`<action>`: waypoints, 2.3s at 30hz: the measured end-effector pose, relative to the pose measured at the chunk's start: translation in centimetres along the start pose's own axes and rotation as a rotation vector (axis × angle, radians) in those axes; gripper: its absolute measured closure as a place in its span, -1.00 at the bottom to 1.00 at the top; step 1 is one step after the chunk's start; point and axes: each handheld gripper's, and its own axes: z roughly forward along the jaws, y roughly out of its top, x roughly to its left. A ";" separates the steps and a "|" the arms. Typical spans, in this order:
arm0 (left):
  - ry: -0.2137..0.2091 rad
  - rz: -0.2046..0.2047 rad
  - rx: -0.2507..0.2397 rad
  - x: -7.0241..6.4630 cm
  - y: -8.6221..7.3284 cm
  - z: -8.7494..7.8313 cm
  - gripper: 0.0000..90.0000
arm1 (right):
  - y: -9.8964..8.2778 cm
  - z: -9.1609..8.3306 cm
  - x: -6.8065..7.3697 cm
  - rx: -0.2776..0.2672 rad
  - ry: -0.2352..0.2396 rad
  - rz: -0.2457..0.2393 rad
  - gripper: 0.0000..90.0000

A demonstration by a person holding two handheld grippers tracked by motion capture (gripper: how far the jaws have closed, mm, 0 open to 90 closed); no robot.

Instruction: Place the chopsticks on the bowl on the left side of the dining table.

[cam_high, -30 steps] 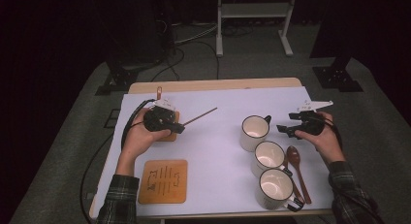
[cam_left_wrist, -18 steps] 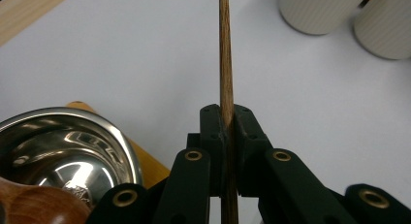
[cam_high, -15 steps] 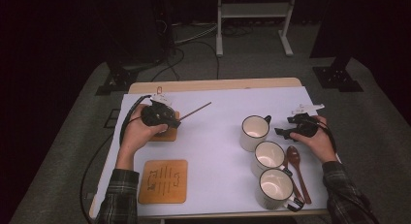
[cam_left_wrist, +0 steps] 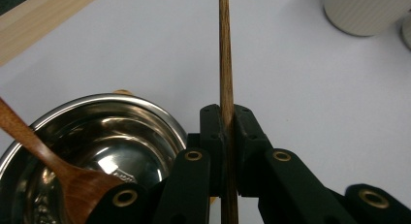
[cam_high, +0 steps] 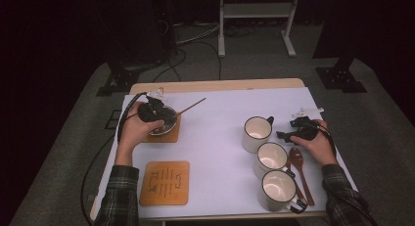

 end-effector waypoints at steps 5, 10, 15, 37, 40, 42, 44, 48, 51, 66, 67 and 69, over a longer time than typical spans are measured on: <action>0.022 -0.005 -0.001 0.7 -0.4 -0.2 0.88 | -0.1 0.0 0.0 -0.002 0.000 0.002 -0.62; 0.047 -0.016 -0.004 1.4 -0.8 -0.3 0.88 | -0.1 0.0 0.0 -0.003 -0.001 0.002 -0.62; 0.061 -0.024 0.005 2.1 -1.2 -0.3 0.88 | -0.1 0.0 0.0 -0.003 0.000 0.005 -0.62; 0.094 -0.081 0.021 5.3 -2.9 0.5 0.88 | -0.1 0.1 -0.1 -0.004 0.007 0.012 -0.62; 0.096 -0.081 0.025 5.8 -3.2 0.7 0.88 | -0.1 0.1 -0.1 -0.004 0.007 0.012 -0.62; 0.097 -0.090 0.026 6.0 -3.3 0.8 0.88 | -0.1 0.1 -0.1 -0.003 0.007 0.012 -0.62; 0.100 -0.090 0.027 6.1 -3.3 0.9 0.88 | -0.1 0.1 -0.1 -0.003 0.007 0.012 -0.62; 0.103 -0.101 0.036 6.6 -3.6 1.3 0.88 | -0.1 0.1 -0.1 -0.004 0.007 0.013 -0.62; 0.103 -0.103 0.037 6.8 -3.8 1.6 0.88 | -0.1 0.1 -0.1 -0.003 0.007 0.012 -0.62; 0.114 -0.118 0.050 7.5 -4.4 2.1 0.87 | -0.1 0.1 -0.1 -0.003 0.007 0.012 -0.62; 0.113 -0.116 0.052 7.5 -4.5 2.1 0.87 | -0.1 0.1 -0.1 -0.003 0.007 0.013 -0.62; 0.114 -0.118 0.051 7.5 -4.6 2.2 0.87 | -0.1 0.1 -0.1 -0.003 0.007 0.013 -0.62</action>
